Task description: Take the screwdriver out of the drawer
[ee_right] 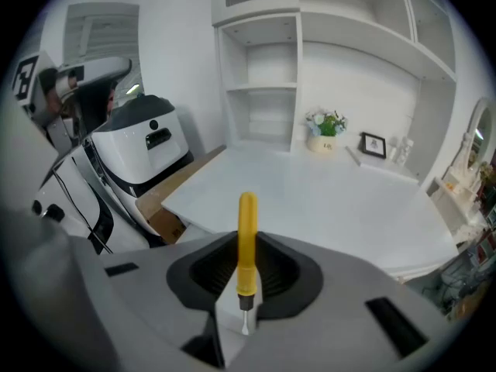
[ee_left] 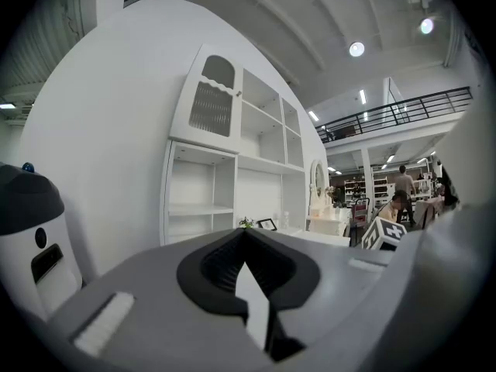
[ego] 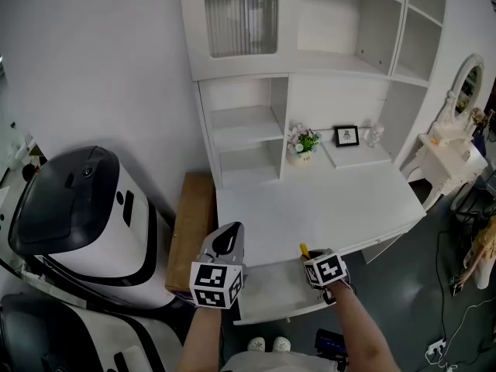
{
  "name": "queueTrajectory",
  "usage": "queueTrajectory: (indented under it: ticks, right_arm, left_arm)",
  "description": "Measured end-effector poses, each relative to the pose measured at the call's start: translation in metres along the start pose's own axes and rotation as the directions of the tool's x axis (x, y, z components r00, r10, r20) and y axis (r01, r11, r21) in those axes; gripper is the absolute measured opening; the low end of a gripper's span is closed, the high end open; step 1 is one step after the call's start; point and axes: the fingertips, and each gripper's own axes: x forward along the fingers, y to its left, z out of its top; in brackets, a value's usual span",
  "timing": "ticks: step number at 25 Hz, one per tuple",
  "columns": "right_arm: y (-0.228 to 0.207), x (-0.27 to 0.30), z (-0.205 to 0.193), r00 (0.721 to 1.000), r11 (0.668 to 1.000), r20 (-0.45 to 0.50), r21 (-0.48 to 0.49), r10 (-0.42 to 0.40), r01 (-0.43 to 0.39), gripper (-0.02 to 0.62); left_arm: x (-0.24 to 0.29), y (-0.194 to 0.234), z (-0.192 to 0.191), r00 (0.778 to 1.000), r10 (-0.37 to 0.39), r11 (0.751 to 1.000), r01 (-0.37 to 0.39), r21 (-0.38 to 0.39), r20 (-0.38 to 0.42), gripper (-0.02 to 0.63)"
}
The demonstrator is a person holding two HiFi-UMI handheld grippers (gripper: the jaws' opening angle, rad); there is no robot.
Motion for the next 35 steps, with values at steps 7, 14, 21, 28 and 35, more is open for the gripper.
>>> queueTrajectory:
  ticks: [7,14,21,28,35]
  right_arm:
    - [0.002,-0.039,0.052,0.991,0.996,0.136,-0.082,-0.009,0.020,0.078]
    - [0.004,-0.087,0.103,0.952,0.983,0.306,-0.164,-0.032,0.085,0.078]
    - [-0.001,-0.146,0.150,0.882,0.979,0.467,-0.143,-0.063,0.145,0.078]
    - [-0.003,-0.211,0.194,0.775,0.962,0.622,-0.129,-0.112,0.242,0.078]
    - [0.006,-0.264,0.224,0.667,0.939,0.731,-0.112,-0.144,0.325,0.078]
  left_arm:
    - [0.001,-0.008,0.031,0.998,-0.012,0.999,0.009,0.041,0.063,0.002]
    - [-0.003,-0.011,0.063,0.992,-0.012,0.997,0.002,0.080,0.125,0.002]
    - [-0.006,-0.021,0.098,0.981,-0.026,0.991,0.000,0.133,0.192,0.002]
    - [-0.012,-0.024,0.139,0.962,-0.020,0.985,-0.028,0.171,0.273,0.002]
    - [-0.019,-0.022,0.172,0.944,0.003,0.981,-0.067,0.183,0.329,0.002]
